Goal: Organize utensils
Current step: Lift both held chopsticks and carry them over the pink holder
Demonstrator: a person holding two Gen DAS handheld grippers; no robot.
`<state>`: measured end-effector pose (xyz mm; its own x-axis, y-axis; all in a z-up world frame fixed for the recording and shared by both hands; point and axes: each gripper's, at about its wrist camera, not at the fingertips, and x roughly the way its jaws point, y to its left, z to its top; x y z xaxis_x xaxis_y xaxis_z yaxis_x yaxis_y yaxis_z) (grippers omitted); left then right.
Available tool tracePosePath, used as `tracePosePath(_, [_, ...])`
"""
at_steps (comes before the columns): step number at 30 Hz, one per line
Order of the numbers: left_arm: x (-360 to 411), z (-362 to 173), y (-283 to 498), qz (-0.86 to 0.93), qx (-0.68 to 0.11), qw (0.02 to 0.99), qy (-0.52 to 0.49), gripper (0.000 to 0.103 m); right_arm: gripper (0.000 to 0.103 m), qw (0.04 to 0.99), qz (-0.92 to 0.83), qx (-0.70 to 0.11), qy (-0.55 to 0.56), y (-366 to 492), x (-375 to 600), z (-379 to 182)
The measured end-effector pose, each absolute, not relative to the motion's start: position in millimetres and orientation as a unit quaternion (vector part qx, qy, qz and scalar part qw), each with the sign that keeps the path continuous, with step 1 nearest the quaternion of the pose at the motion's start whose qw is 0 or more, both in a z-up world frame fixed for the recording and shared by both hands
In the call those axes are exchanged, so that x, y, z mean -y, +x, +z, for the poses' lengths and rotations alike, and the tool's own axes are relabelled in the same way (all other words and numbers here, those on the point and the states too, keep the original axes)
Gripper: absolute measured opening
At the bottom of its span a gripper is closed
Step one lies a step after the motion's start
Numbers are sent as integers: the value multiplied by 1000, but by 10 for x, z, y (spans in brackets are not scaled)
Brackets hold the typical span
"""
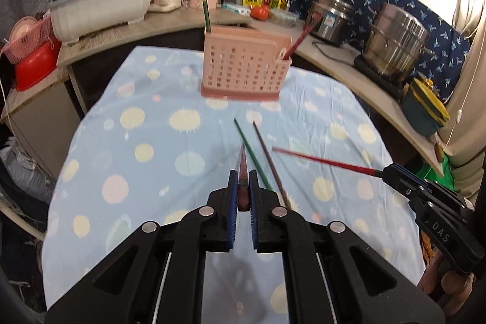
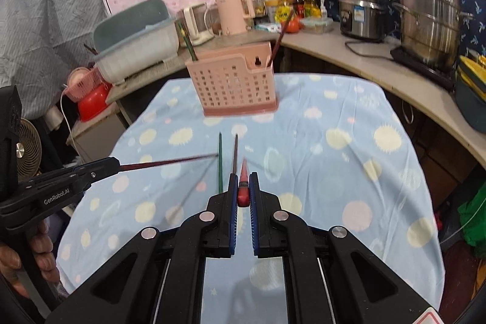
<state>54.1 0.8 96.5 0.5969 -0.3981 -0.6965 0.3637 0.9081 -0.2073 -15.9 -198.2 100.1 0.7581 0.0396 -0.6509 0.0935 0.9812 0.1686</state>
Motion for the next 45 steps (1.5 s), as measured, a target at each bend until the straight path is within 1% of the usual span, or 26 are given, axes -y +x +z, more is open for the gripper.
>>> tracePosePath(7, [24,1472,833,-209,-340,917,-18,7,7,947,-13,-311,82,67,2038,1399])
tracePosePath(16, [171,2004,1251,-208,-291,934,-8,7,7,955,1,-281,91,449,2142,1758])
tracePosePath(26, [438,2663,1792,-212,-237,948,-2,7,7,973,3,-221,71,1149,2237,2464])
tracePosePath(30, [600,2880,2067,-211,-219,953,-3,7,7,976,-1,-206,72,1518,2291,2646])
tracePosePath(37, [793,2992,2507,-211,-206,956,-5,7,7,977,-5,-196,82,2108,2387,2751])
tracePosePath(45, [912,2689,2914,-206,-230,951,2,7,7,973,5,-214,91,2572,2320,2494])
